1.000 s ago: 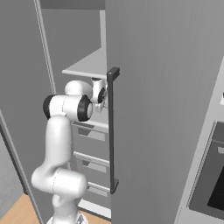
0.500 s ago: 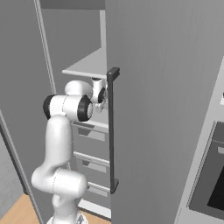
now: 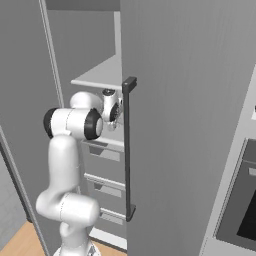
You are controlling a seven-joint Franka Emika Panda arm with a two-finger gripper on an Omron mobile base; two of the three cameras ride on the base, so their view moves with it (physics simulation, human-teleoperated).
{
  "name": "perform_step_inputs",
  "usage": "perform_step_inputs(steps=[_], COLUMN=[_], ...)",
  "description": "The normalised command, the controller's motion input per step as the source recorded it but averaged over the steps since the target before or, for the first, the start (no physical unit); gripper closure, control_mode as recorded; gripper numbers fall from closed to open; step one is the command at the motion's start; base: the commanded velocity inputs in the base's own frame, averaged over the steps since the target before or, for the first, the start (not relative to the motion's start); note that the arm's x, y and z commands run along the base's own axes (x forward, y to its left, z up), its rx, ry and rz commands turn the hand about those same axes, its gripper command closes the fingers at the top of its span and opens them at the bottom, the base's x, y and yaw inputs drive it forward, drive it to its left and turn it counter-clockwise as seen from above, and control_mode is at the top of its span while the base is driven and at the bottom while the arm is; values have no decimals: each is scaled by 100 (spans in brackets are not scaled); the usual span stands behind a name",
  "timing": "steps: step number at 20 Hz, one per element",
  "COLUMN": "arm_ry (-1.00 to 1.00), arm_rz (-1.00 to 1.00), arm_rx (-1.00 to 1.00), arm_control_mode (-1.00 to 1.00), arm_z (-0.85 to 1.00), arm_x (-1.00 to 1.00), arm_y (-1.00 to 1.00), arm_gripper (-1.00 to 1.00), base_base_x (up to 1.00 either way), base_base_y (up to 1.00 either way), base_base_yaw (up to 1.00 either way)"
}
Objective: Take the meat container that has the shrimp and place it on the second highest rack of the freezer. Then take the vegetable container that has the eggplant and carrot and place it on the highest rack of the freezer.
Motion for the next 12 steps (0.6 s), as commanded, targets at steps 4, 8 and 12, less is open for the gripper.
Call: perform_step_inputs(steps=[4, 8, 12], arm_ry=[-21, -14, 0], arm_rz=[0, 0, 0], arm_rx=[0, 2, 4], arm_control_mode=[-100, -100, -100], arm_z=[-30, 27, 97], arm_x=[-39, -67, -65], arm_y=[8, 0, 5], arm_gripper=[-100, -100, -100], base_base_x=[0, 0, 0], base_base_y=[0, 0, 0], base_base_yaw=[0, 0, 0])
